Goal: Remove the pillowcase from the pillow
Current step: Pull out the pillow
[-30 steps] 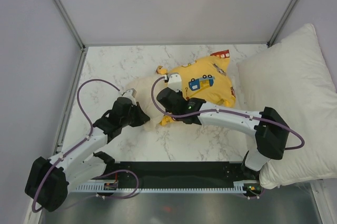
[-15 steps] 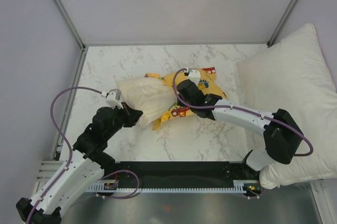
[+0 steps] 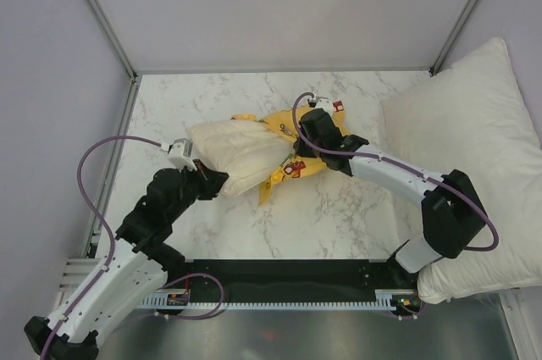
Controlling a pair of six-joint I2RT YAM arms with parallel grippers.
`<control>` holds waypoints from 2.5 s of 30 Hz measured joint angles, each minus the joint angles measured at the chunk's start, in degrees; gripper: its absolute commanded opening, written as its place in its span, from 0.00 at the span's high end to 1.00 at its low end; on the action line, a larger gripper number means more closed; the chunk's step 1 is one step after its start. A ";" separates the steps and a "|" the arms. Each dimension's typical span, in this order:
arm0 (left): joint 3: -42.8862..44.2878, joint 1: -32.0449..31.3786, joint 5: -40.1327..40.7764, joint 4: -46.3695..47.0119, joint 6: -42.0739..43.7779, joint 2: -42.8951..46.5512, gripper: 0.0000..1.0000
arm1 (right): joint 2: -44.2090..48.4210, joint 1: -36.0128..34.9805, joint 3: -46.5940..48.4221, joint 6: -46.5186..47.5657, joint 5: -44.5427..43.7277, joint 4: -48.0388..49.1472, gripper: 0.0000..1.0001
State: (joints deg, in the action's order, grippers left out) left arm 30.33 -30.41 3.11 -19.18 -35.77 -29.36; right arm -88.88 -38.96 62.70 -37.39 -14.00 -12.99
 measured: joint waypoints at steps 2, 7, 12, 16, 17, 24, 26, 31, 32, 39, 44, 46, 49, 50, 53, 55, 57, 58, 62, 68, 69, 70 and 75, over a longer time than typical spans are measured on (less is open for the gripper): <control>0.61 0.02 -0.79 1.36 0.24 -3.23 0.98 | -0.13 0.42 0.24 1.88 0.15 -0.28 0.99; 7.26 0.50 -5.20 4.52 1.29 -18.16 0.98 | 1.03 -0.39 0.22 7.98 -3.17 -2.43 0.22; 16.57 1.53 -9.97 4.50 2.64 -28.68 0.98 | 10.60 -6.82 -1.70 12.39 -7.10 -5.09 0.06; 22.23 2.10 -13.81 4.24 3.45 -31.71 0.98 | 18.40 -12.09 -4.46 12.81 -7.98 -5.07 0.05; 23.26 2.21 -14.51 4.20 3.72 -32.17 0.98 | 19.63 -13.11 -5.35 12.81 -8.28 -5.05 0.06; 26.40 3.43 -19.34 2.64 5.40 -33.70 0.98 | 19.26 -14.45 -10.78 14.01 -11.96 -5.90 0.05; 26.40 3.65 -20.06 2.10 5.53 -33.70 0.98 | 17.79 -14.45 -10.82 14.95 -13.42 -5.77 0.05; 26.40 3.96 -20.90 1.62 6.23 -33.68 0.98 | 13.70 -14.45 -10.51 17.94 -15.65 -4.00 0.05; 26.40 4.13 -21.29 1.64 6.34 -33.64 0.98 | 13.00 -14.45 -10.25 18.45 -15.65 -3.61 0.06; 26.23 6.32 -23.45 1.68 7.19 -33.46 0.98 | 8.22 -14.43 -8.83 22.21 -17.07 -0.20 0.80; 25.64 8.92 -26.67 2.23 7.21 -33.46 0.98 | 7.91 -14.45 -8.85 22.58 -20.96 1.53 1.00; 25.31 10.36 -28.26 2.47 7.19 -33.46 0.98 | 7.91 -13.86 -8.83 22.16 -22.01 2.25 1.00; 24.68 12.55 -30.56 2.86 7.17 -33.46 0.98 | 7.93 -11.08 -8.85 20.81 -21.33 3.45 1.00; 24.44 13.46 -31.43 3.02 7.15 -33.46 0.98 | 7.96 -9.49 -8.87 20.17 -20.24 3.96 1.00; 23.91 15.87 -33.83 3.32 7.10 -33.46 0.98 | 8.17 -4.15 -8.92 18.45 -17.38 5.62 1.00; 23.65 16.92 -35.41 3.72 7.04 -33.46 0.98 | 8.26 -1.38 -8.94 17.57 -15.47 6.54 1.00; 23.63 17.53 -36.63 4.04 6.91 -33.46 0.98 | 8.28 0.61 -8.94 17.00 -13.51 7.04 1.00; 23.58 17.88 -37.07 4.31 6.91 -33.46 0.98 | 8.28 1.49 -8.94 16.76 -12.39 7.10 1.00; 23.21 19.39 -38.88 4.87 6.88 -33.46 0.98 | 8.28 5.22 -8.94 15.87 -7.98 7.56 1.00; 22.23 21.64 -41.59 5.81 6.67 -33.46 0.98 | 8.28 12.28 -8.92 14.62 -1.55 7.82 1.00; 22.16 22.18 -42.16 5.92 6.62 -33.46 0.98 | 8.28 13.09 -8.90 14.60 -0.96 7.80 1.00; 22.10 22.67 -42.56 6.05 6.56 -33.46 0.98 | 8.28 14.14 -8.85 14.62 0.02 7.72 1.00; 21.88 24.02 -44.04 6.21 6.25 -33.46 0.98 | 8.28 17.46 -7.74 14.64 3.32 6.99 1.00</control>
State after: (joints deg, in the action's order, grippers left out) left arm 52.21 -6.39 -40.93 -12.97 -29.52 -62.83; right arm -80.60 -21.50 54.96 -22.74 -10.68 -6.00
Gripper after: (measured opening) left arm 0.054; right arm 0.010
